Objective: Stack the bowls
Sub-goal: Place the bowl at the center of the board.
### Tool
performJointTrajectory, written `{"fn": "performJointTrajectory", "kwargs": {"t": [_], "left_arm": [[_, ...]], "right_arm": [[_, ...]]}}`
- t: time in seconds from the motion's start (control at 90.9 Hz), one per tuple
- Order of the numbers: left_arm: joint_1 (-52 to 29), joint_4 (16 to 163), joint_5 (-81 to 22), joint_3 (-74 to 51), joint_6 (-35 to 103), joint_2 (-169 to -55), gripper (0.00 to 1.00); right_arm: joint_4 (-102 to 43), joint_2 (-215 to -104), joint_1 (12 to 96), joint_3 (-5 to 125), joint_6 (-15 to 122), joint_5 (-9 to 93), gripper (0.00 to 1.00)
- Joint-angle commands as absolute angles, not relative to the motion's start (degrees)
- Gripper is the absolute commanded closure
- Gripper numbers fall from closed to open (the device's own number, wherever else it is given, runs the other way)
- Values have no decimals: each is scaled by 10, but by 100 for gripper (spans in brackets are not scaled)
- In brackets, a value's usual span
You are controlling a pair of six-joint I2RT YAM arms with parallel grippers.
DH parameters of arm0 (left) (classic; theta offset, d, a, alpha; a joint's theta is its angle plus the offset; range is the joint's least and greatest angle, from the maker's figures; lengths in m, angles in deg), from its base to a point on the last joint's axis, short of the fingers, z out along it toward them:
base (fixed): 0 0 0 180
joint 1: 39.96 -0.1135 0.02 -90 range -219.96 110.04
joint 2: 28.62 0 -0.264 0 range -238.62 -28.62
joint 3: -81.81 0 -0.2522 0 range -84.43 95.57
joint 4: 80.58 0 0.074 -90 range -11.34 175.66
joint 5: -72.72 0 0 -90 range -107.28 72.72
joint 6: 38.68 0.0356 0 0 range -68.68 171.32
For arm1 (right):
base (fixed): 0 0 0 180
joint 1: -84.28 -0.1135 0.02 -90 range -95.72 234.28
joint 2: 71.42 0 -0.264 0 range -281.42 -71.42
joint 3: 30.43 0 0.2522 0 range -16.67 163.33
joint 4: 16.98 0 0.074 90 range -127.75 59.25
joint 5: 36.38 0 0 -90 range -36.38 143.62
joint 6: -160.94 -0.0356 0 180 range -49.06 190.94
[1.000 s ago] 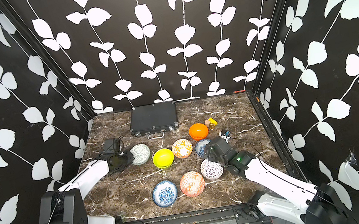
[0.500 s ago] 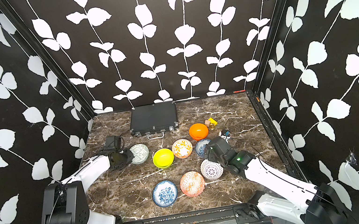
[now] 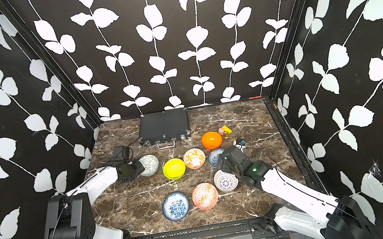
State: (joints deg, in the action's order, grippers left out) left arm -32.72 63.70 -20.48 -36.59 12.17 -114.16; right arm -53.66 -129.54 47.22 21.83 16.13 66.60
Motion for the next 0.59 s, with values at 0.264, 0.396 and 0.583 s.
{"fn": "performJointTrajectory", "kwargs": {"t": [0.264,0.396,0.583], "left_arm": [[-328,562,-185,-357,138,-1018,2],[-328,540,-196,-370,152,-970,2],[-328,548,-244,-426,158,-899,2]], "right_arm": [[-604,-1377,494,326,189,567,5],[-631,-1434,494,387,203,539,10],[-647,-1491,494,445,208,530,20]]}}
